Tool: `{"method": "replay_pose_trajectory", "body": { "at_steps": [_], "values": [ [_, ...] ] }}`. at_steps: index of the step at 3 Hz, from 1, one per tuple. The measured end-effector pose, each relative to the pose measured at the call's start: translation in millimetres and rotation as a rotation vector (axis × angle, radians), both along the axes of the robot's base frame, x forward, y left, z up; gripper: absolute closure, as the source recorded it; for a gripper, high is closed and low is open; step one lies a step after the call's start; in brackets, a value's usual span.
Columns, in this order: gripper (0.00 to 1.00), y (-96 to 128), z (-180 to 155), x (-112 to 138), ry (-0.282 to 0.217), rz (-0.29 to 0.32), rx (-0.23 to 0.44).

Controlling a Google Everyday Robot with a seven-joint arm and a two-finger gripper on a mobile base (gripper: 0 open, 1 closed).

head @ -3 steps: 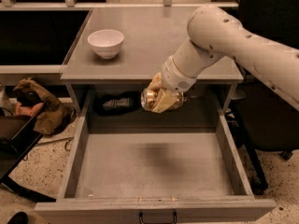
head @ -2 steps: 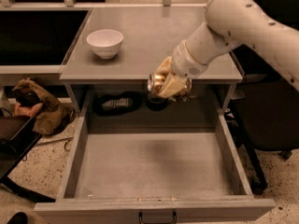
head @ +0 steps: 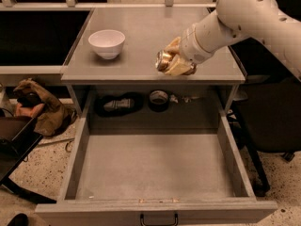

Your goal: Pick orange can from top drawer and place on counter

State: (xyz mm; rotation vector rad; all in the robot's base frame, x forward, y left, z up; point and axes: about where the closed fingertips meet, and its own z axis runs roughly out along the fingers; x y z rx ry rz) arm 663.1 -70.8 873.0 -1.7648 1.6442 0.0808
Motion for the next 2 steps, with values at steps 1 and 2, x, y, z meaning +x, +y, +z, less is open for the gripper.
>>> {"method": "replay_pose_trajectory", "body": {
  "at_steps": [1, 2],
  "values": [
    [1.00, -4.6, -9.5, 25.5, -0.044, -0.034, -0.021],
    [1.00, -5.3, -19.7, 43.9, -0.077, -0.080, -0.049]
  ]
}}
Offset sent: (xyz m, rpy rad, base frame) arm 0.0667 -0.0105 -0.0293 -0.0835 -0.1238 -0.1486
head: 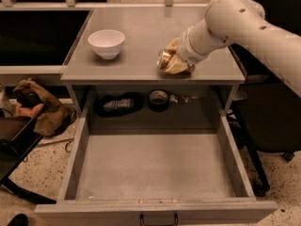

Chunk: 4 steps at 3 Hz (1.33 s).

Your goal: Pick orange can from top drawer and place on counter

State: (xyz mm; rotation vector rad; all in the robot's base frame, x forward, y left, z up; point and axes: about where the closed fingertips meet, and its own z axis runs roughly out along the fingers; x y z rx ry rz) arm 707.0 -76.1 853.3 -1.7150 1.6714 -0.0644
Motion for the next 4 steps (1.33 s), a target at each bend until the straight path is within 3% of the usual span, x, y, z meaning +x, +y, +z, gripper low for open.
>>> {"method": "replay_pose_trajectory", "body": {
  "at_steps": [2, 3, 4],
  "values": [
    [1.00, 3.5, -4.8, 9.7, -0.015, -0.032, -0.019],
    [0.84, 3.5, -4.8, 9.7, -0.015, -0.032, -0.019],
    [0.60, 3.6, -4.9, 9.7, -0.015, -0.032, -0.019]
  ]
}}
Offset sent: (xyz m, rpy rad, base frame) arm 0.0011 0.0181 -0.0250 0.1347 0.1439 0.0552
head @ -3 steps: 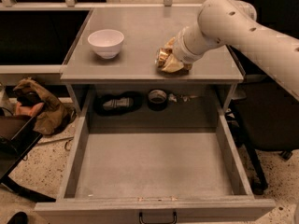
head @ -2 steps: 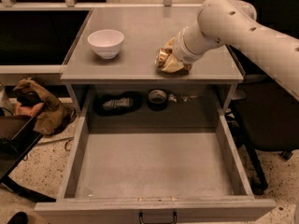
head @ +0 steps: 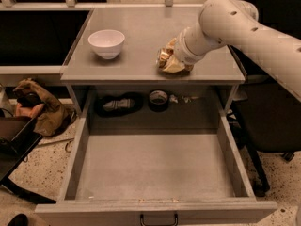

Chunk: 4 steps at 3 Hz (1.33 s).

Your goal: Pick orange can from top drawer and place on counter

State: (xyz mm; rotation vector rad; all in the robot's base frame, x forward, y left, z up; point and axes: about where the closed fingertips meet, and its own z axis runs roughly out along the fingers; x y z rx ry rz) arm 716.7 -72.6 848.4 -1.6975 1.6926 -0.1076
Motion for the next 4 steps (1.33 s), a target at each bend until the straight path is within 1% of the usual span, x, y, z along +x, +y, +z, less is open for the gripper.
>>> {"method": "replay_pose_trajectory", "body": {
  "at_steps": [2, 3, 4],
  "values": [
    [0.13, 0.1, -0.1, 0.0, 0.000, 0.000, 0.000],
    [0.00, 0.1, -0.1, 0.0, 0.000, 0.000, 0.000],
    [0.00, 0.1, -0.1, 0.0, 0.000, 0.000, 0.000]
  ]
}}
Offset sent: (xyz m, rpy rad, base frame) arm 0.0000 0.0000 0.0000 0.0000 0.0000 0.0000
